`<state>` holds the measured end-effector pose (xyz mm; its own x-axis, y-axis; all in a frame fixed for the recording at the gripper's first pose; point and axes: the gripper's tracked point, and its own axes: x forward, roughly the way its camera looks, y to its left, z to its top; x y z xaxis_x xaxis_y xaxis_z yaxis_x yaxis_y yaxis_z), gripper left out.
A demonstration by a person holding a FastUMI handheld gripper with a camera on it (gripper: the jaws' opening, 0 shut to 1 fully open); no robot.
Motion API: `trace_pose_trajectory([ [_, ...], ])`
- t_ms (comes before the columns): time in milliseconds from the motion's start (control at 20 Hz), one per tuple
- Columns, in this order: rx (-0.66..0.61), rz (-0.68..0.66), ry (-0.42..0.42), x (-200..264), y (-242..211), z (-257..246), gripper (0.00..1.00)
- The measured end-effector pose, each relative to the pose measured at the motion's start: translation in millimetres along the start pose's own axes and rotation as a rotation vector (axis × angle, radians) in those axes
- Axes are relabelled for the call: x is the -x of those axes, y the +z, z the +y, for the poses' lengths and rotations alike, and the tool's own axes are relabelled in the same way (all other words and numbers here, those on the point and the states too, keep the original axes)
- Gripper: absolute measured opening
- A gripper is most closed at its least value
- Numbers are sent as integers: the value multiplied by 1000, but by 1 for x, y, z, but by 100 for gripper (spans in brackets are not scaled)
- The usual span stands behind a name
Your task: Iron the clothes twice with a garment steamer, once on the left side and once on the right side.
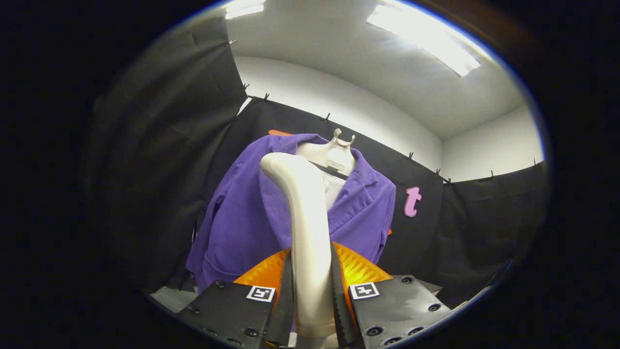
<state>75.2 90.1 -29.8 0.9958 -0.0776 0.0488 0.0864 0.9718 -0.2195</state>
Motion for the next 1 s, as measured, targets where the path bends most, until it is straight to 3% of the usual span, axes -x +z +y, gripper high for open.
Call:
trace_pose_trajectory([
  [300,9,-28,59,-17,10,42,42],
  [700,64,15,23,-61,-18,53,43],
  [1000,67,11,8,-66,-25,53,43],
])
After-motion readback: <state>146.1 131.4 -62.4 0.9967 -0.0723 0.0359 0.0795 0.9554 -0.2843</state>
